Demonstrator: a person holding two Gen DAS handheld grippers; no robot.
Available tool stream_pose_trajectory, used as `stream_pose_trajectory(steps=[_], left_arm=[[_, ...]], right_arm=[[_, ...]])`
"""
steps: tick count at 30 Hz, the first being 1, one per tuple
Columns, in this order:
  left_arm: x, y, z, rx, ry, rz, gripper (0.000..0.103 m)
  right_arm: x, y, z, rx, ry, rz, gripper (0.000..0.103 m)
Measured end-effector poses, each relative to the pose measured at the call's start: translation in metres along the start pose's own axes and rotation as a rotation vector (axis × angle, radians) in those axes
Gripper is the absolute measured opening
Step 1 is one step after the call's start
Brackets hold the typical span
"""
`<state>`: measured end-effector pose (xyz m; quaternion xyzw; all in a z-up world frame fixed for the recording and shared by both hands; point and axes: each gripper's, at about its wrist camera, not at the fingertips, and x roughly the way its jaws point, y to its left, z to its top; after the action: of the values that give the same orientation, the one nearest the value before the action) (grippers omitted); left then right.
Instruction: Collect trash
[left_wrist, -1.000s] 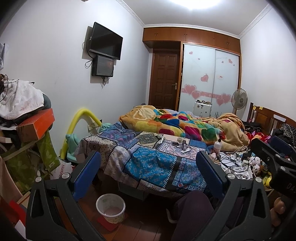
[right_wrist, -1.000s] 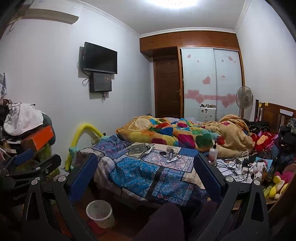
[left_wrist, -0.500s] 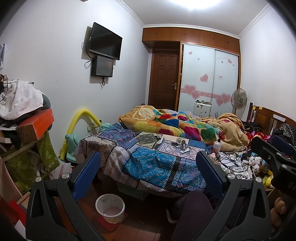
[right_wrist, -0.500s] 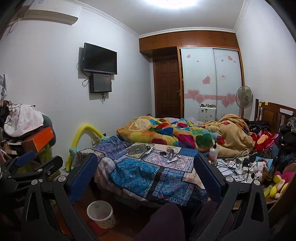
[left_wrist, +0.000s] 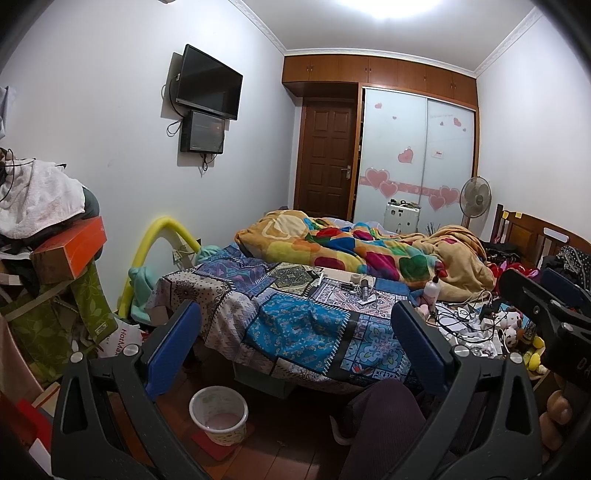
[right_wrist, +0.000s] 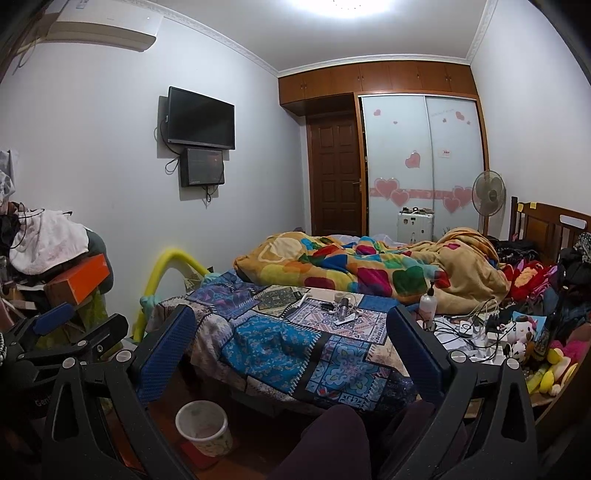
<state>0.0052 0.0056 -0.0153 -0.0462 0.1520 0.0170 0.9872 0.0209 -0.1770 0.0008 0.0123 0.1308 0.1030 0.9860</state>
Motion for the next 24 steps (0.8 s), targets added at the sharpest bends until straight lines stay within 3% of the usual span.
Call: stream_pose_trajectory(steps=[12,24], left_arm=[[0.015,-0.001,0.002,-0.012,0.031,0.01,0.103],[0.084,-0.019,0.027,-0.027,0.054,0.004,0.103]], right_arm=[[0.016,0.004,-0.001,0.009,0.046,0.027,0.103],[0.07,-0.037,0.011,0.054,0.08,0.013,0.103]])
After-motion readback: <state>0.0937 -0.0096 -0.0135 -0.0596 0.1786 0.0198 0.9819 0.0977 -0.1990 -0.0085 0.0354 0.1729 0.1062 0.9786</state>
